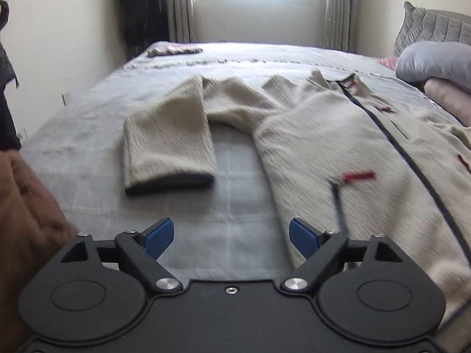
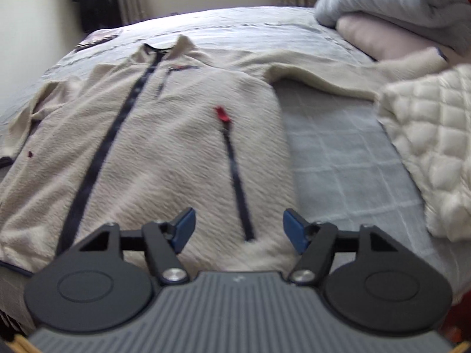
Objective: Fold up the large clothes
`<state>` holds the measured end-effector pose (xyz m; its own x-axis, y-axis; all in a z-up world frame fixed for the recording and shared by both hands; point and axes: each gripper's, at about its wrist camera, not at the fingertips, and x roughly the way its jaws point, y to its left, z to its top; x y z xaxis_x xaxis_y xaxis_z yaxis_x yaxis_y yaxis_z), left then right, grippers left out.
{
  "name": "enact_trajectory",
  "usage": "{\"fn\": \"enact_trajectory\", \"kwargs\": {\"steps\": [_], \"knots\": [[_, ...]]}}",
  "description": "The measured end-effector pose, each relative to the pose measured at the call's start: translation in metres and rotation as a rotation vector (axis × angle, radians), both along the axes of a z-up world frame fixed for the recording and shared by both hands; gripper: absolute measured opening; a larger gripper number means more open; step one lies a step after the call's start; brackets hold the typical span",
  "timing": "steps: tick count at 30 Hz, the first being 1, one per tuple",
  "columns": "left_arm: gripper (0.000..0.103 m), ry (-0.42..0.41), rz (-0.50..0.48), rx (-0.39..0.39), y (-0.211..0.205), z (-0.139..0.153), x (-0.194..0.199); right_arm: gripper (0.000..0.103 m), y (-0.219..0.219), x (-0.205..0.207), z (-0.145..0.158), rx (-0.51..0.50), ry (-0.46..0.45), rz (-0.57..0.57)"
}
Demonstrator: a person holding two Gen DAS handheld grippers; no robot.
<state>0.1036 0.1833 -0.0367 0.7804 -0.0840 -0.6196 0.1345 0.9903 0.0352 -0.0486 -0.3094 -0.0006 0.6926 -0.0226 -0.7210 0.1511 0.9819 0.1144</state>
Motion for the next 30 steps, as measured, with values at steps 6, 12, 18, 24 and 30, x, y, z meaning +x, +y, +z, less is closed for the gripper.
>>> {"fn": "enact_trajectory", "kwargs": {"steps": [6,12,18,24,30], "knots": [[0.084,0.025,-0.018,0.138,0.000,-0.030,0.073,0.081,0.036,0.044,0.005,-0.016,-0.030,0.104],[0.041,0.014,0.010,0.216,0.010,-0.047,0.113,0.083,0.060,0.084,-0.004,-0.035,-0.018,0.167],[0.012,-0.126,0.110,0.247,0.037,0.008,0.140,0.083,0.058,0.121,-0.013,-0.065,-0.001,0.149],[0.012,-0.267,0.329,0.314,0.102,0.076,0.193,0.083,0.035,0.152,-0.007,-0.118,-0.023,0.072],[0.012,-0.301,0.484,0.394,0.159,0.101,0.258,0.083,0.018,0.173,-0.007,-0.185,-0.030,0.015]]}}
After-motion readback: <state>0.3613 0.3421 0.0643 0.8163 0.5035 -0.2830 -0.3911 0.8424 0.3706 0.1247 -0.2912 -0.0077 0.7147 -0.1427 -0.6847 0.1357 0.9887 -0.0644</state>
